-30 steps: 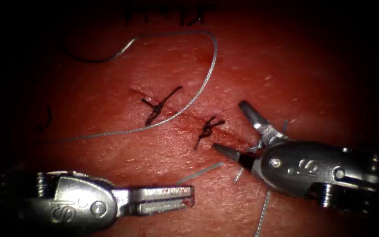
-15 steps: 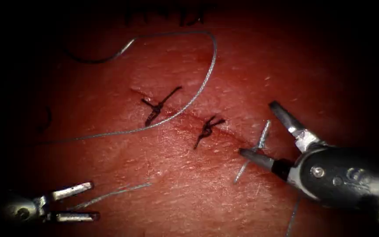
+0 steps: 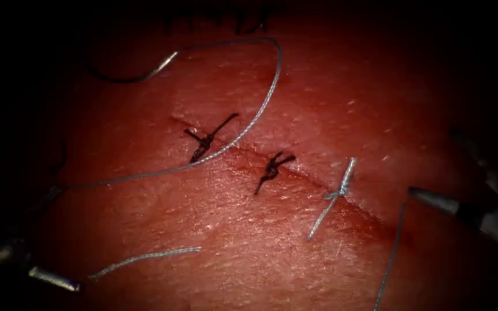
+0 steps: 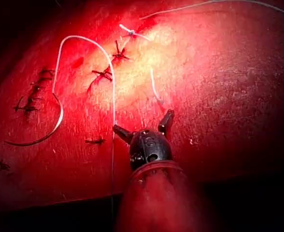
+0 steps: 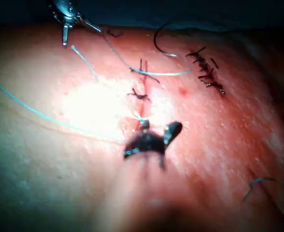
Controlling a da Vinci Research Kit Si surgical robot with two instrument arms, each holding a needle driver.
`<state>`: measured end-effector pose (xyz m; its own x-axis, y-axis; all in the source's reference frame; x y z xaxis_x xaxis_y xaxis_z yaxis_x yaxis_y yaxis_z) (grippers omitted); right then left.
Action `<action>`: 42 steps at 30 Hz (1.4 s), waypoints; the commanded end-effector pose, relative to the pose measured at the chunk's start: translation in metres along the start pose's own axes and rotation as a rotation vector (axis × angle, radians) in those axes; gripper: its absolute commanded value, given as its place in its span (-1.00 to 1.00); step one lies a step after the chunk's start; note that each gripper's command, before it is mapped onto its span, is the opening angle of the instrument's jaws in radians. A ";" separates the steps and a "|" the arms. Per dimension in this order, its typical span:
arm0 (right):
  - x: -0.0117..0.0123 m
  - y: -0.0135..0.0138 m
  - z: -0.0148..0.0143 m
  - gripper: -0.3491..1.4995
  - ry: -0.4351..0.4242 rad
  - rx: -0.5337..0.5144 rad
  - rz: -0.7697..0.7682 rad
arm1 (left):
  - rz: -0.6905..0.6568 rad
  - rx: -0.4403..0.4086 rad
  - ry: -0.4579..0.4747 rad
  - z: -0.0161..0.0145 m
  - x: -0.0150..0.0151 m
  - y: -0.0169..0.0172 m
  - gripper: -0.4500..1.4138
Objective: Wound Closure
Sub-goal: Wound closure complete
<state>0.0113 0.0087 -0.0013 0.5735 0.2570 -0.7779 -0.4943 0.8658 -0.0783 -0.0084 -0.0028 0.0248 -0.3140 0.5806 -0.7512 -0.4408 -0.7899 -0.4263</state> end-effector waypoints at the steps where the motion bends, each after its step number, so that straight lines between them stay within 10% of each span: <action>1: -0.0009 0.0003 0.0000 0.94 0.001 0.006 0.015 | -0.021 -0.027 -0.005 0.0004 0.0017 0.0013 0.40; 13: -0.0014 -0.0005 -0.0005 0.80 0.134 0.202 0.035 | 0.103 -0.076 0.160 0.0040 0.0173 0.0034 0.12; 42: -0.0023 -0.0039 0.0006 0.78 0.139 0.270 -0.010 | 0.169 -0.072 0.140 0.0056 0.0126 -0.0006 -0.01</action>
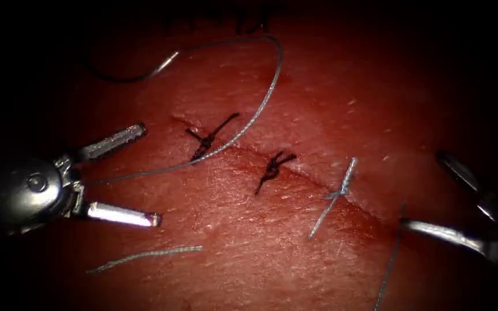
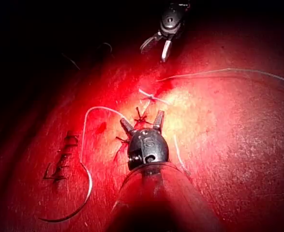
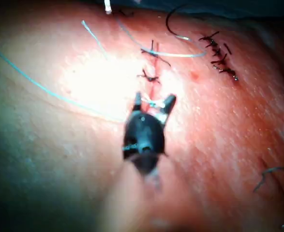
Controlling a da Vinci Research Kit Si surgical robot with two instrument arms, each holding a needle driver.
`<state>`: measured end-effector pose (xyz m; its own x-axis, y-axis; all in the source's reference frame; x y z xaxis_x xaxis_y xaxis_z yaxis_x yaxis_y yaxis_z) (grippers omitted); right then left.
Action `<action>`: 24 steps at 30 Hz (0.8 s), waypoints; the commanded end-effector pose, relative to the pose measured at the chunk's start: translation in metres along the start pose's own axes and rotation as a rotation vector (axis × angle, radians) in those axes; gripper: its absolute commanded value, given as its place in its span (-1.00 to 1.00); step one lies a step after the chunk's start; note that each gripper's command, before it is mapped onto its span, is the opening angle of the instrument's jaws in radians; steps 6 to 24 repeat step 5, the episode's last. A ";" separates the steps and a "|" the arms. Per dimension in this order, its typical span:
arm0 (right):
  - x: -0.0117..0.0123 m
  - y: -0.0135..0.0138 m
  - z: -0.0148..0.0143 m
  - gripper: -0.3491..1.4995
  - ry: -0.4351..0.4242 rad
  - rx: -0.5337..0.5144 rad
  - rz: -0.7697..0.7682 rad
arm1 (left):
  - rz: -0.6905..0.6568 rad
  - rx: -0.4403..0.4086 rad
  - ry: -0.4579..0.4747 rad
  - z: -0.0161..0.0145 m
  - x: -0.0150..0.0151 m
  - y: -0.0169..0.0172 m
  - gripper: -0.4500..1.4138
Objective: Wound Closure
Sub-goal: Wound closure complete
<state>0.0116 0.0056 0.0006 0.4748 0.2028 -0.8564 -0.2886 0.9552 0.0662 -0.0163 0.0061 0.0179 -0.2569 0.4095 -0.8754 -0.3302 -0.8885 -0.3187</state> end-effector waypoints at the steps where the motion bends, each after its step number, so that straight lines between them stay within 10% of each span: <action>1: -0.0003 -0.0007 0.0006 0.76 0.002 0.003 0.001 | 0.000 -0.001 0.001 0.0007 -0.0003 0.0001 -0.01; 24: 0.0000 -0.0007 0.0004 0.74 0.002 0.006 0.002 | -0.001 0.001 0.000 0.0008 -0.0002 0.0001 -0.01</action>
